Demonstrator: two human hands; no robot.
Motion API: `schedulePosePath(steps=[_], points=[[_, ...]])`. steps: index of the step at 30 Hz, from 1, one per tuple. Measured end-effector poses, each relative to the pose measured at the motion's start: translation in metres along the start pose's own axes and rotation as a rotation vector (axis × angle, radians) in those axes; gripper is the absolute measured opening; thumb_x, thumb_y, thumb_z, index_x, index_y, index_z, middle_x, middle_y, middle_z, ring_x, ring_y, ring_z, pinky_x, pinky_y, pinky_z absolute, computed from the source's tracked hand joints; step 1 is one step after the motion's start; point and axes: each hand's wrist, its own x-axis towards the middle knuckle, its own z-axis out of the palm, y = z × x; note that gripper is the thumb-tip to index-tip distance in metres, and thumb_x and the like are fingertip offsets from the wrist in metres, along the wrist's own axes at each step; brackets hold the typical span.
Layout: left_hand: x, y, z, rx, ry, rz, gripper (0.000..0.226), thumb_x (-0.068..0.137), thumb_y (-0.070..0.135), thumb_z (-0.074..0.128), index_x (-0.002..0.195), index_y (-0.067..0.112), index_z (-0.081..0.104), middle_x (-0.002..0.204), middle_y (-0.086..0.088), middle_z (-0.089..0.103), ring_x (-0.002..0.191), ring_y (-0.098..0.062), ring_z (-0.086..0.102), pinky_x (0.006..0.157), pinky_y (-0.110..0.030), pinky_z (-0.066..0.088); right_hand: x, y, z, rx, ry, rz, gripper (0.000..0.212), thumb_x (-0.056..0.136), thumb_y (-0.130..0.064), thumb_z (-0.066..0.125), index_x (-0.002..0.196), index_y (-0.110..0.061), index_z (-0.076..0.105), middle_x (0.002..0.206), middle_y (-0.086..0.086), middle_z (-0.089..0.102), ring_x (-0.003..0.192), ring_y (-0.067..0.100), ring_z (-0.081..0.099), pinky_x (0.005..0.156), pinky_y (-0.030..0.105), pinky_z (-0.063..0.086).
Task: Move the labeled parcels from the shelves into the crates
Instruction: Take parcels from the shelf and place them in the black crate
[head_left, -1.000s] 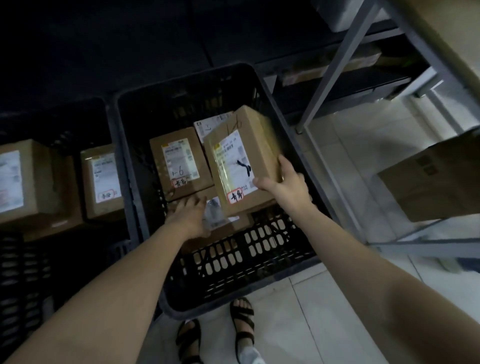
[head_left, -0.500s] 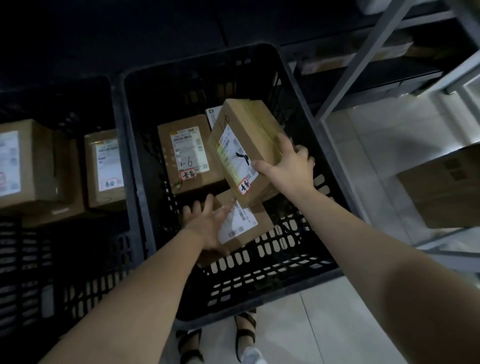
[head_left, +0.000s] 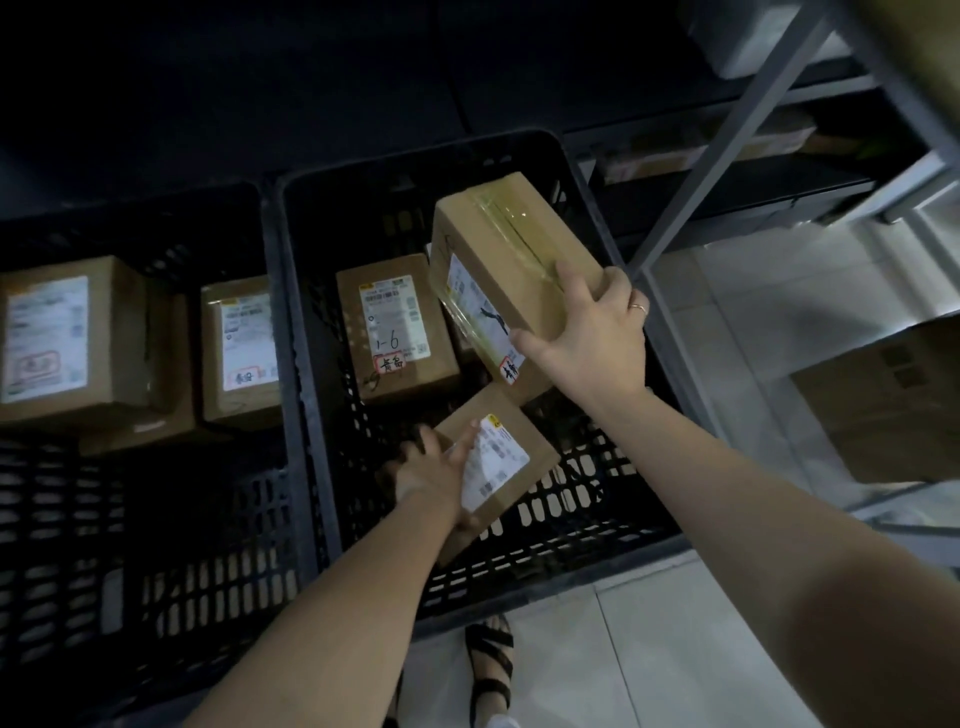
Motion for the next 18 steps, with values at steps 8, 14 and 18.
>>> schedulePosePath(steps=[8, 14, 18], points=[[0.007, -0.001, -0.016, -0.063, 0.109, -0.065, 0.107, 0.082, 0.06, 0.057, 0.147, 0.022, -0.019, 0.156, -0.015, -0.002, 0.132, -0.04, 0.032, 0.101, -0.052, 0.036, -0.012, 0.015, 0.002, -0.022, -0.054, 0.005, 0.084, 0.078, -0.06, 0.063, 0.147, -0.032, 0.026, 0.15, 0.018, 0.021, 0.134, 0.042, 0.021, 0.096, 0.049, 0.041], [0.035, 0.002, -0.043, 0.061, 0.312, 0.332, 0.1, 0.082, 0.06, 0.055, 0.151, 0.022, -0.007, 0.159, 0.003, -0.01, 0.146, -0.024, -0.01, 0.114, -0.052, 0.002, -0.023, 0.016, 0.017, -0.214, 0.023, -0.075, 0.086, 0.074, -0.062, 0.064, 0.146, -0.032, 0.028, 0.153, 0.022, 0.017, 0.136, 0.048, 0.019, 0.106, 0.058, 0.03], [0.049, 0.014, -0.049, 0.191, 0.221, 0.366, 0.104, 0.079, 0.065, 0.055, 0.151, 0.021, -0.006, 0.16, -0.001, -0.005, 0.145, -0.027, -0.014, 0.114, -0.051, -0.006, -0.019, 0.015, 0.024, -0.188, 0.051, -0.055, 0.086, 0.075, -0.059, 0.065, 0.147, -0.031, 0.028, 0.154, 0.022, 0.016, 0.137, 0.048, 0.018, 0.109, 0.059, 0.023]])
